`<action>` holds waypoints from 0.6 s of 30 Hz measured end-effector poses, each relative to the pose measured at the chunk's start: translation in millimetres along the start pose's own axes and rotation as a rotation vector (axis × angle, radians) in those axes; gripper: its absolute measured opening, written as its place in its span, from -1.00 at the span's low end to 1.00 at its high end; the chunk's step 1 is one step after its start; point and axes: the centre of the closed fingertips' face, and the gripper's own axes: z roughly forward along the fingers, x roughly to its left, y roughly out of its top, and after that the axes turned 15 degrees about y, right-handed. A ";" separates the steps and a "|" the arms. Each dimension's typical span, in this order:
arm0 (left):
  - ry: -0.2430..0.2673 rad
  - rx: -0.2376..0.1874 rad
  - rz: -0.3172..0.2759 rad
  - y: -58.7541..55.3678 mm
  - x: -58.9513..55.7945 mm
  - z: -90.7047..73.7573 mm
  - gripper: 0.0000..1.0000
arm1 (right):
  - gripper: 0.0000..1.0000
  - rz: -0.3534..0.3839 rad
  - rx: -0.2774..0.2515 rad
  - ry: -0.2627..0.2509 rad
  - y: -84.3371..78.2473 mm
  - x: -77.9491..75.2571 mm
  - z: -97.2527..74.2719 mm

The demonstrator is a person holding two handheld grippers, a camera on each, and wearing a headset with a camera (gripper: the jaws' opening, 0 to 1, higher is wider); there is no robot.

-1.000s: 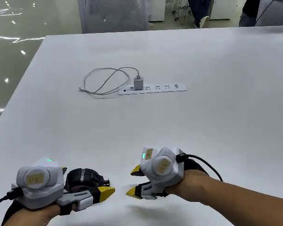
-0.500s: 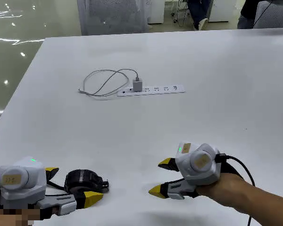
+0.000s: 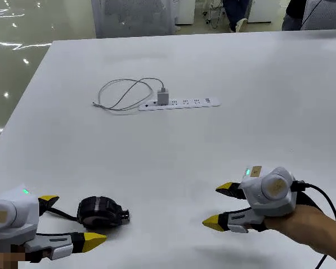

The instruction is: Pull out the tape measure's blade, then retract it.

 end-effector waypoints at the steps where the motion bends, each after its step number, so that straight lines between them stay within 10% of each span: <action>1: 0.000 0.000 0.001 -0.6 1.1 -1.0 0.98 | 0.06 0.002 0.000 -0.001 -1.5 0.0 -1.9; 18: 0.019 -0.041 0.018 -8.5 16.5 -11.6 0.98 | 0.37 0.034 -0.022 -0.061 -39.3 -11.0 -49.4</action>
